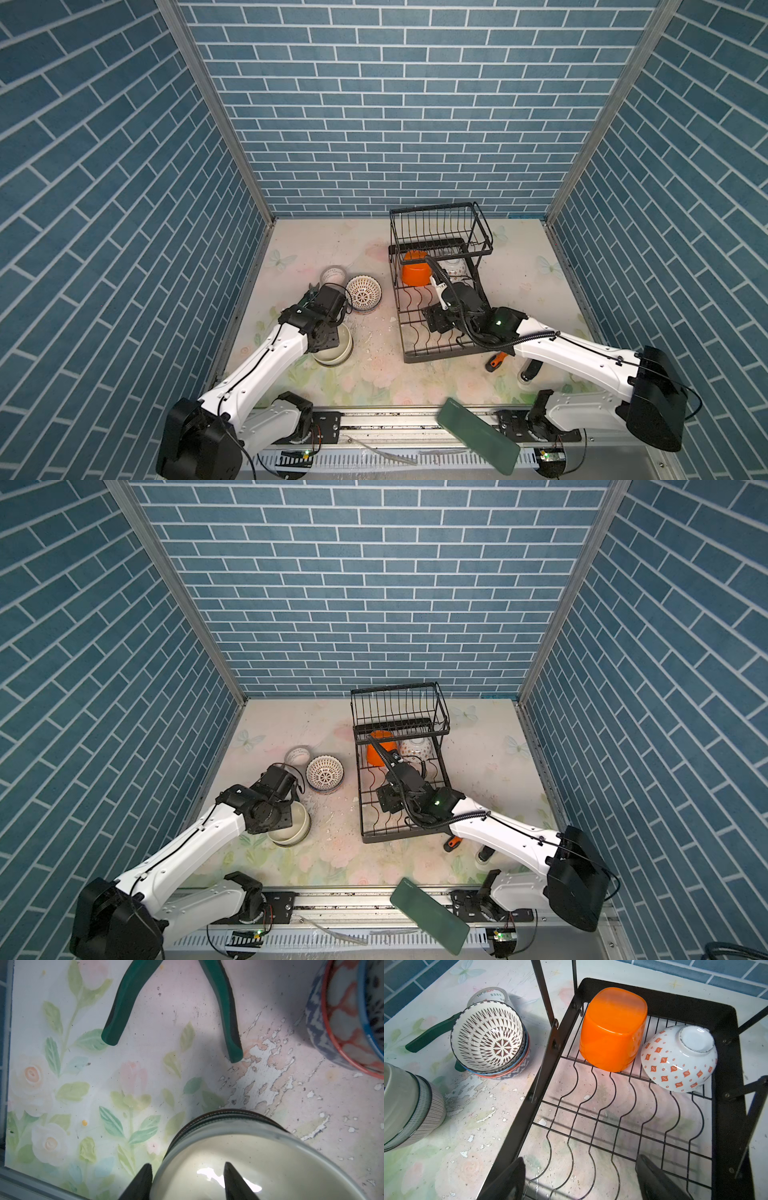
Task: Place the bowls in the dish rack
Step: 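Grasp the rim of the large white bowl with the left gripper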
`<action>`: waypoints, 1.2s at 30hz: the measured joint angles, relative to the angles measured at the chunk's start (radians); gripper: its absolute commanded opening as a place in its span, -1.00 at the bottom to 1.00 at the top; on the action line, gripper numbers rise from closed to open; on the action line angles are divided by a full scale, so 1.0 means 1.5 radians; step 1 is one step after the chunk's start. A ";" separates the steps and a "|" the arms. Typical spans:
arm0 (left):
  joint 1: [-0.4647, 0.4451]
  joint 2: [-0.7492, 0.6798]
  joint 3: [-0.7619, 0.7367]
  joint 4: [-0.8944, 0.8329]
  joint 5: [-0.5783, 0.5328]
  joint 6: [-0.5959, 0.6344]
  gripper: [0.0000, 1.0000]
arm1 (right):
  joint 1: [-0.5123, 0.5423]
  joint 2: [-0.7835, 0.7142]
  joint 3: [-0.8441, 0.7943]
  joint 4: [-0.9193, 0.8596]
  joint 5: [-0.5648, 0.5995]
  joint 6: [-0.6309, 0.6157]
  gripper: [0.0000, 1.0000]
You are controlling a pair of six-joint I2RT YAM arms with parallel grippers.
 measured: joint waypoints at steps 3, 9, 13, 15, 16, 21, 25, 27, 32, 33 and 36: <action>0.000 -0.012 -0.001 0.003 -0.001 -0.009 0.26 | 0.000 0.000 0.000 0.002 -0.002 0.000 0.68; 0.000 -0.042 -0.001 0.004 -0.007 -0.023 0.37 | 0.000 0.000 -0.001 0.010 -0.005 0.000 0.68; 0.000 -0.045 -0.001 0.004 -0.012 -0.025 0.32 | 0.000 0.002 -0.001 0.015 -0.007 0.000 0.68; 0.001 -0.039 -0.001 0.004 -0.014 -0.027 0.29 | 0.000 0.002 -0.001 0.015 -0.008 0.000 0.68; 0.001 -0.035 -0.001 0.004 -0.014 -0.027 0.28 | 0.000 0.002 -0.001 0.015 -0.009 0.000 0.68; 0.002 -0.022 -0.010 0.016 -0.014 -0.028 0.23 | 0.000 0.002 -0.001 0.020 -0.011 0.000 0.68; 0.005 -0.013 -0.023 0.028 -0.011 -0.029 0.17 | 0.000 0.002 -0.001 0.020 -0.012 0.000 0.68; 0.006 -0.010 -0.035 0.037 -0.010 -0.029 0.12 | 0.000 0.002 -0.001 0.020 -0.013 0.000 0.68; 0.008 -0.005 -0.046 0.043 -0.006 -0.030 -0.02 | 0.000 0.002 -0.001 0.020 -0.015 0.000 0.68; 0.008 -0.006 -0.046 0.043 -0.007 -0.029 -0.05 | 0.000 0.002 -0.001 0.020 -0.016 0.000 0.68; 0.010 -0.008 -0.046 0.041 -0.010 -0.029 -0.13 | 0.000 0.004 -0.001 0.022 -0.017 0.000 0.68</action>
